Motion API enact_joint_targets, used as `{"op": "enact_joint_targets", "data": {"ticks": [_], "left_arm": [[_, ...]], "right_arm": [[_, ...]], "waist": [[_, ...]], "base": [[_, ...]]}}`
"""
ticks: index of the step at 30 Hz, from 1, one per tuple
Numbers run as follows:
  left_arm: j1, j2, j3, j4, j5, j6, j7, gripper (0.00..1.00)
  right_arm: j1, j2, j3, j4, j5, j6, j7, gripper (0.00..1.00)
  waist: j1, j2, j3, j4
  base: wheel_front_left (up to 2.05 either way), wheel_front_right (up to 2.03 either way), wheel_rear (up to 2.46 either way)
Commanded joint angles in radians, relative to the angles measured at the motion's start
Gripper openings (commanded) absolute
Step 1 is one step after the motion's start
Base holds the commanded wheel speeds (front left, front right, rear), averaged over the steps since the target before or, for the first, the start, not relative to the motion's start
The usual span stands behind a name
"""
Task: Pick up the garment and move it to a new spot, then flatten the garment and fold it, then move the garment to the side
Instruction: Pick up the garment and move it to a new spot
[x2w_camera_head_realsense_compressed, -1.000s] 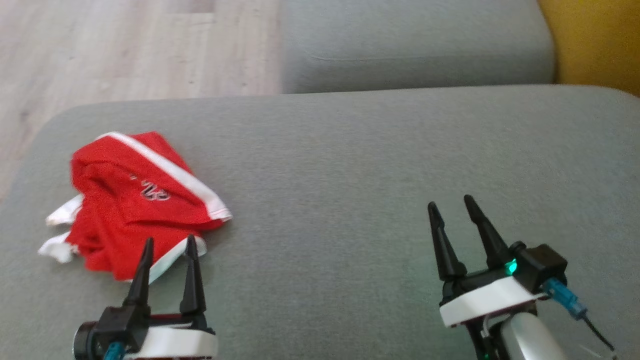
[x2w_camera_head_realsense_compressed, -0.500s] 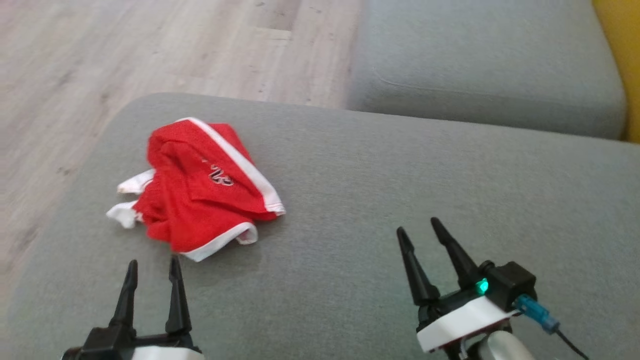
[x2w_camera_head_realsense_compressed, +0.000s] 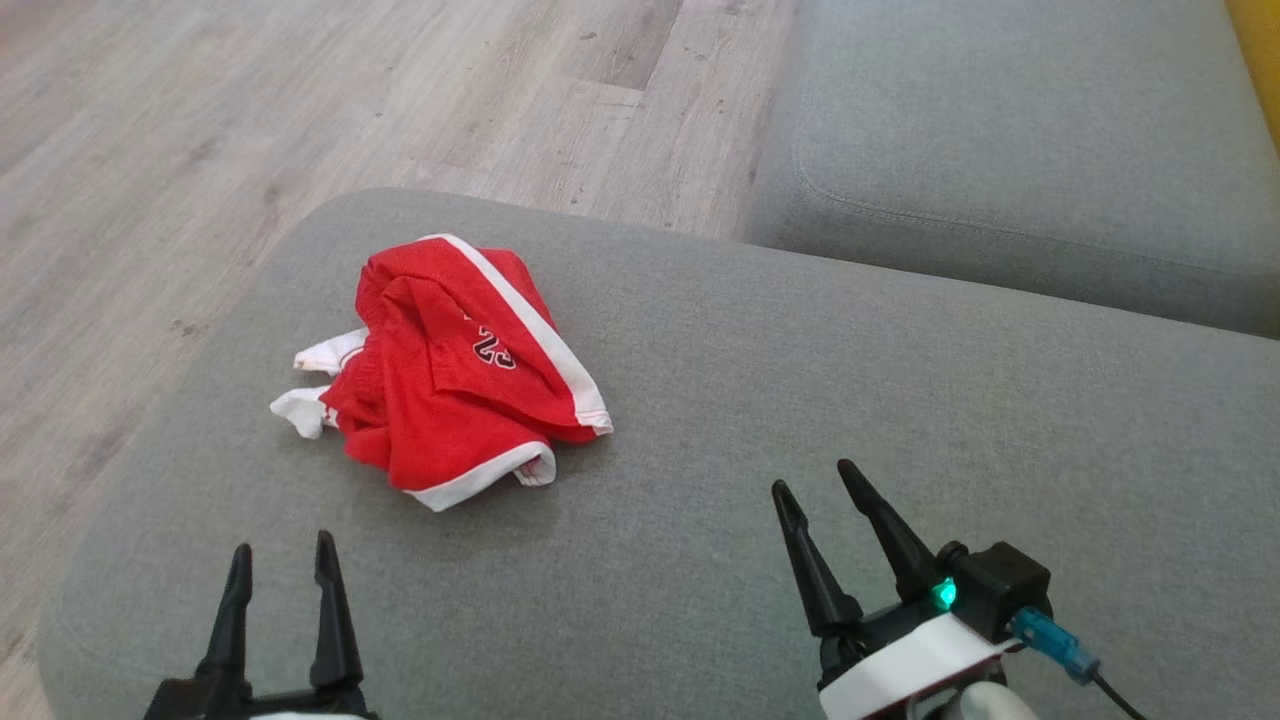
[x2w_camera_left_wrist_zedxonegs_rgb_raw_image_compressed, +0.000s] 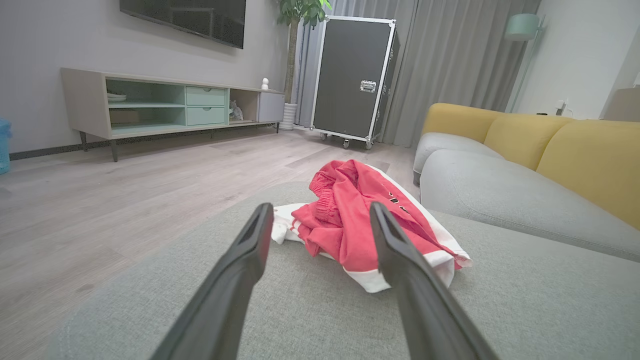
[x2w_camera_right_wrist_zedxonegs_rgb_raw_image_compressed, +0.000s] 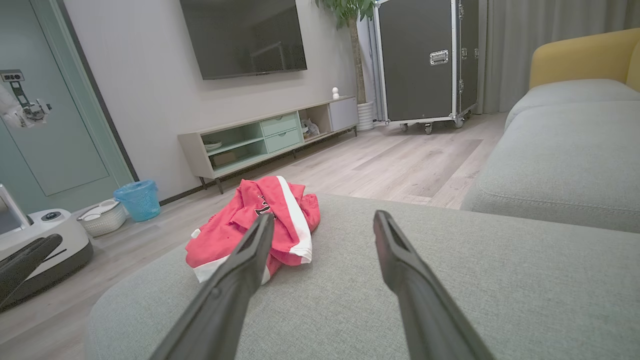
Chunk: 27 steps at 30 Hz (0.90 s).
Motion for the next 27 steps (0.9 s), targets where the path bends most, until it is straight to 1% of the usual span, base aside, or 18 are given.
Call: {"op": "enact_joint_targets", "data": {"ticks": [1, 5, 8, 10, 12, 15, 19, 22, 23, 25, 27], "left_arm": [[-0.036, -0.002, 0.034, -0.036, 0.012, -0.001, -0.01, 1.0], [-0.041, 0.0, 0.06, -0.04, 0.014, -0.006, -0.01, 1.0], [-0.072, 0.02, 0.068, -0.032, 0.028, -0.021, -0.01, 1.0], [-0.121, 0.047, 0.065, -0.014, 0.033, -0.037, -0.01, 1.0], [-0.202, 0.084, 0.049, 0.012, 0.043, -0.053, 0.009, 1.0], [-0.36, 0.148, 0.023, 0.05, 0.055, -0.07, 0.091, 1.0], [-0.576, 0.238, -0.057, 0.142, 0.044, -0.091, 0.271, 1.0], [-0.721, 0.3, -0.133, 0.217, -0.011, -0.095, 0.406, 1.0], [-0.721, 0.3, -0.133, 0.217, -0.011, -0.095, 0.406, 1.0], [-0.801, 0.351, -0.203, 0.258, -0.056, -0.095, 0.479, 1.0], [-0.869, 0.397, -0.258, 0.296, -0.105, -0.095, 0.528, 1.0]], "right_arm": [[-0.029, -0.005, 0.024, -0.031, 0.008, -0.001, -0.011, 1.0], [-0.031, -0.005, 0.032, -0.029, 0.011, -0.001, -0.011, 1.0], [-0.038, -0.005, 0.024, -0.032, 0.005, -0.001, -0.011, 1.0], [-0.047, -0.005, 0.018, -0.036, -0.004, -0.001, -0.011, 1.0], [-0.059, -0.005, 0.007, -0.036, -0.015, -0.001, -0.011, 1.0], [-0.081, -0.005, -0.01, -0.038, -0.034, -0.001, -0.011, 1.0], [-0.115, -0.005, -0.033, -0.046, -0.051, -0.001, -0.011, 1.0], [-0.151, -0.005, -0.035, -0.057, -0.063, -0.001, -0.011, 1.0], [-0.151, -0.005, -0.035, -0.057, -0.063, -0.001, -0.011, 1.0], [-0.172, -0.005, -0.04, -0.066, -0.068, -0.001, -0.011, 1.0], [-0.191, -0.005, -0.046, -0.075, -0.071, -0.001, -0.011, 1.0]], "waist": [[0.0001, -0.0001, 0.001, -0.002], [0.0001, -0.0001, 0.016, -0.022], [0.0001, -0.0001, 0.037, -0.037], [0.0001, -0.0001, 0.07, -0.049], [0.0001, -0.0001, 0.101, -0.055], [0.0001, -0.0001, 0.157, -0.071], [0.0001, -0.0001, 0.233, -0.103], [0.0001, -0.0001, 0.293, -0.139], [0.0001, -0.0001, 0.293, -0.139], [0.0001, -0.0001, 0.327, -0.165], [0.0001, -0.0001, 0.357, -0.19]], "base": [[0.0, 0.0, 0.0], [0.0, 0.0, 0.0], [0.0, 0.0, 0.0], [0.0, 0.0, 0.0], [0.0, 0.0, 0.0], [0.0, 0.0, 0.0], [0.0, 0.0, 0.0], [0.0, 0.0, 0.0], [0.0, 0.0, 0.0], [0.0, 0.0, 0.0], [0.0, 0.0, 0.0]]}}
